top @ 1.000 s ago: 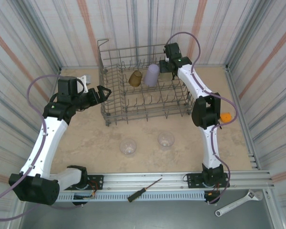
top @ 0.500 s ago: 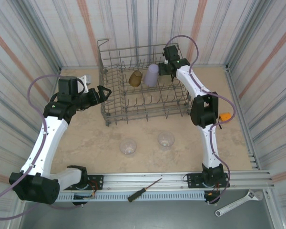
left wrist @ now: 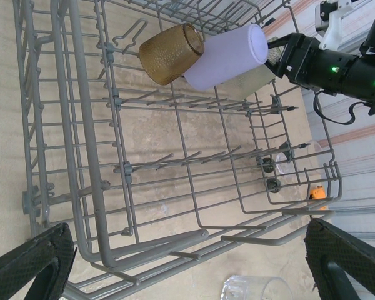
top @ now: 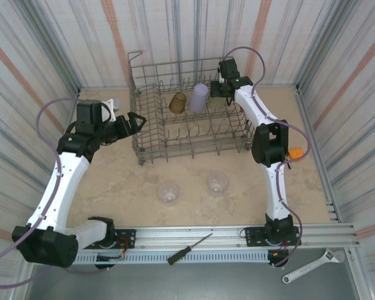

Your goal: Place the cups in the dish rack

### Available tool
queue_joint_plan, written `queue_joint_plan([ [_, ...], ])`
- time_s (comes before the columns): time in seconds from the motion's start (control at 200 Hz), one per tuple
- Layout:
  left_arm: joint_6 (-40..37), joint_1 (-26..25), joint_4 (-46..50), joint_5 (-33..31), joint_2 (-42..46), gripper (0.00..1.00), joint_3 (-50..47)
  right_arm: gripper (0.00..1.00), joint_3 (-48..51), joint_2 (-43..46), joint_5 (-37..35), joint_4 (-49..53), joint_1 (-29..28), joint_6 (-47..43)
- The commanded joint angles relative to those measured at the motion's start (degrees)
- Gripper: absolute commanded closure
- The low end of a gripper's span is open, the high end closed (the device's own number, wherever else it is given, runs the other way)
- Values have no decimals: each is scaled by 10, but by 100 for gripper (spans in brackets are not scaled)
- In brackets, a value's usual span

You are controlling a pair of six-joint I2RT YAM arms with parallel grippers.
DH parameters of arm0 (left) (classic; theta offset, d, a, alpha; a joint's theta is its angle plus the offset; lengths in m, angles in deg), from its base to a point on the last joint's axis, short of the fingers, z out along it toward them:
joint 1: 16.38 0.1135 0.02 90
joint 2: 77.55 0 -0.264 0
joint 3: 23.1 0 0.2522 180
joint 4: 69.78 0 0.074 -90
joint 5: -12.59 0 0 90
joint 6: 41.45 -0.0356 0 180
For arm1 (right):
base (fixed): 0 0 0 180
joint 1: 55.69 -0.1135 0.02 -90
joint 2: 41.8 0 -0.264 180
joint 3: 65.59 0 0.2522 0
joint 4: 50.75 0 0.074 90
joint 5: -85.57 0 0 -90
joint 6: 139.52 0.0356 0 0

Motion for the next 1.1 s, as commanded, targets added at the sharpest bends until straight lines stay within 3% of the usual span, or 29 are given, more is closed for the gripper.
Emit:
queue_joint_plan([
  [0.0,7,7,2,4,12,1,-4,34,22,35,2,3,15,26],
  [0.396,29,7,1,17,36,1,-2,0,57,111,8,22,18,35],
  [0.701,35,7,25,15,67,1,-11,1,86,175,43,39,22,56],
  [1.097,35,7,41,27,104,1,-39,1,210,300,66,16,22,86],
])
